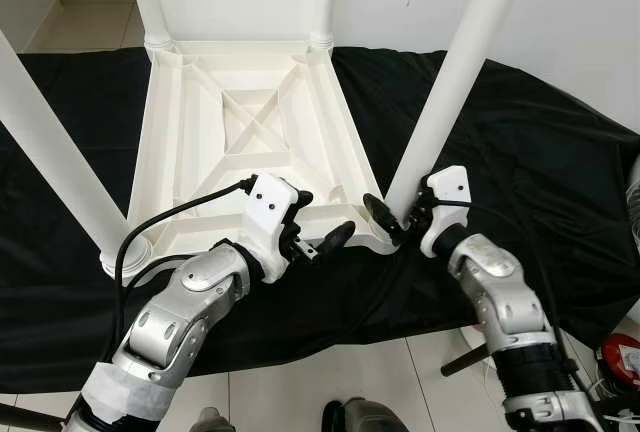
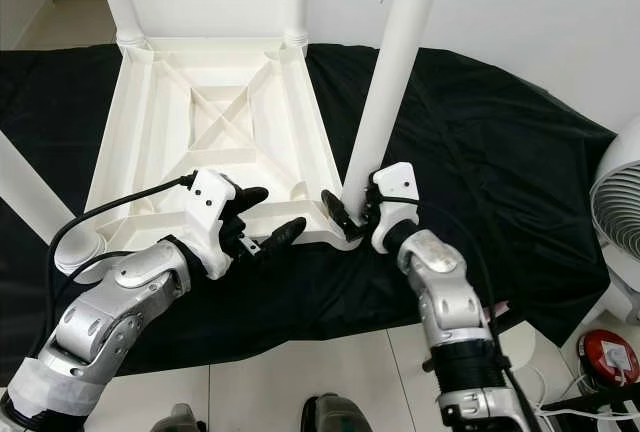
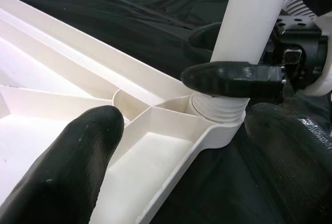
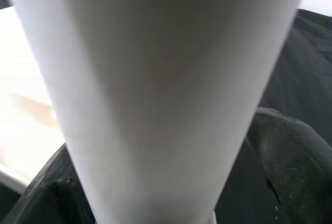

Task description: Building children table

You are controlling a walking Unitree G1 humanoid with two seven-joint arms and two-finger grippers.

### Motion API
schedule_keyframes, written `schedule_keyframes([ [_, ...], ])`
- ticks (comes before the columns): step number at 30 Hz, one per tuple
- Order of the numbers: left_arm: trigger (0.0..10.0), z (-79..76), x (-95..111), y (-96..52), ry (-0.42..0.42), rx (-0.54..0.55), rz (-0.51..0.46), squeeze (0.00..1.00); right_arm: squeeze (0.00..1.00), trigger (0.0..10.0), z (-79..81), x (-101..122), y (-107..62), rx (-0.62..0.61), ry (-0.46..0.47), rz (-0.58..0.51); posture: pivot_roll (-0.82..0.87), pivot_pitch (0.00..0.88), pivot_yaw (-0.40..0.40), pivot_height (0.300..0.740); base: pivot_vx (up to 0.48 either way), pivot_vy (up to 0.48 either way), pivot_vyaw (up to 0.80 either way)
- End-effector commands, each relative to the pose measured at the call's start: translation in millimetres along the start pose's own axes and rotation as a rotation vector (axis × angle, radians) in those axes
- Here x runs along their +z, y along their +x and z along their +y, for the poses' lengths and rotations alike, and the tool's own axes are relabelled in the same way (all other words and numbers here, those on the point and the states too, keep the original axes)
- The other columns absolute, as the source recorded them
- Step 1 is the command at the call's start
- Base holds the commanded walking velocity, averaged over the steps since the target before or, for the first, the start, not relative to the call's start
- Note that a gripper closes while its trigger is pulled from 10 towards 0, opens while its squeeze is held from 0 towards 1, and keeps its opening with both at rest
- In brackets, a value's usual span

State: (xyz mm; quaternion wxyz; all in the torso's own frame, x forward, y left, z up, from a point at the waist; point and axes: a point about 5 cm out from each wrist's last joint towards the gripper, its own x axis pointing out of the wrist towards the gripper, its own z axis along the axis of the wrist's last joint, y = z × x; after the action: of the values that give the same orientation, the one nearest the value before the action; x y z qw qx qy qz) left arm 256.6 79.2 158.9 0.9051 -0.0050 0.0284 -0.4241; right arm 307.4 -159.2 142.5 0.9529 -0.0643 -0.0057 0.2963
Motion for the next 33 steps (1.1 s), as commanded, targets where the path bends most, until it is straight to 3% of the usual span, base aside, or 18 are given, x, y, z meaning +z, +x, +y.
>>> schedule_keyframes([
  [1,10.0,-9.9,-0.2,1.6,0.004,-0.144,0.015,0.0,0.0,10.0,1.4,2.6,4.8,0.053,-0.009,-0.005,0.01,0.022,-0.06,0.74,0.0,0.0,0.0],
  [3,10.0,-9.6,-0.2,3.1,0.003,-0.137,0.022,0.0,0.0,10.0,0.8,5.1,7.8,0.097,-0.03,-0.01,0.01,0.018,-0.058,0.74,0.0,0.0,0.0],
  [4,10.0,-9.5,0.3,4.1,0.005,-0.132,0.026,0.0,0.0,8.2,0.5,6.9,11.3,0.146,-0.044,-0.011,0.02,0.016,-0.059,0.74,0.0,0.0,0.0],
  [5,10.0,-9.5,0.3,4.1,0.005,-0.132,0.026,0.0,0.0,8.2,0.5,6.9,11.3,0.146,-0.044,-0.011,0.02,0.016,-0.059,0.74,0.0,0.0,0.0],
  [7,10.0,-8.9,0.3,4.8,-0.001,-0.125,0.033,0.0,0.0,0.9,-0.1,6.4,13.4,0.177,-0.048,-0.011,0.03,0.011,-0.06,0.74,0.0,0.0,0.0],
  [9,10.0,-8.6,0.3,5.1,-0.005,-0.122,0.036,0.0,0.0,0.9,-0.3,5.8,13.9,0.185,-0.046,-0.009,0.03,0.011,-0.06,0.74,0.0,0.0,0.0],
  [10,10.0,-8.4,1.3,5.4,-0.015,-0.119,0.039,0.0,0.0,0.0,0.2,2.5,14.3,0.204,-0.038,0.002,0.03,0.008,-0.061,0.74,0.0,0.0,0.0],
  [18,10.0,-8.7,-0.8,5.6,0.009,-0.108,0.07,0.0,0.0,0.0,2.3,-5.7,13.0,0.212,-0.002,0.013,0.03,0.002,-0.057,0.74,0.0,0.0,0.0],
  [22,10.0,-11.6,-2.2,7.1,0.016,-0.123,0.086,0.0,0.0,0.0,1.3,-12.6,12.8,0.132,0.103,0.029,0.03,0.0,-0.059,0.74,0.0,0.0,0.0],
  [27,10.0,-12.5,-2.6,7.8,0.016,-0.125,0.086,0.0,0.0,0.0,7.5,-15.8,13.7,0.057,0.1,0.044,0.03,0.0,-0.063,0.74,0.0,0.0,0.0],
  [29,10.0,-11.7,-2.5,10.1,0.023,-0.107,0.079,0.0,0.0,0.0,22.3,-14.8,14.9,0.02,0.134,0.035,0.03,0.0,-0.071,0.74,0.0,0.0,0.0],
  [31,10.0,-11.7,-2.5,10.1,0.023,-0.107,0.079,0.0,0.0,0.0,22.3,-14.8,14.9,0.02,0.134,0.035,0.03,0.0,-0.071,0.74,0.0,0.0,0.0],
  [33,10.0,-9.5,-2.3,11.9,0.014,-0.087,0.072,0.0,0.0,0.0,33.4,-10.9,17.5,-0.065,0.149,0.026,0.02,0.0,-0.074,0.74,0.0,0.0,0.0],
])
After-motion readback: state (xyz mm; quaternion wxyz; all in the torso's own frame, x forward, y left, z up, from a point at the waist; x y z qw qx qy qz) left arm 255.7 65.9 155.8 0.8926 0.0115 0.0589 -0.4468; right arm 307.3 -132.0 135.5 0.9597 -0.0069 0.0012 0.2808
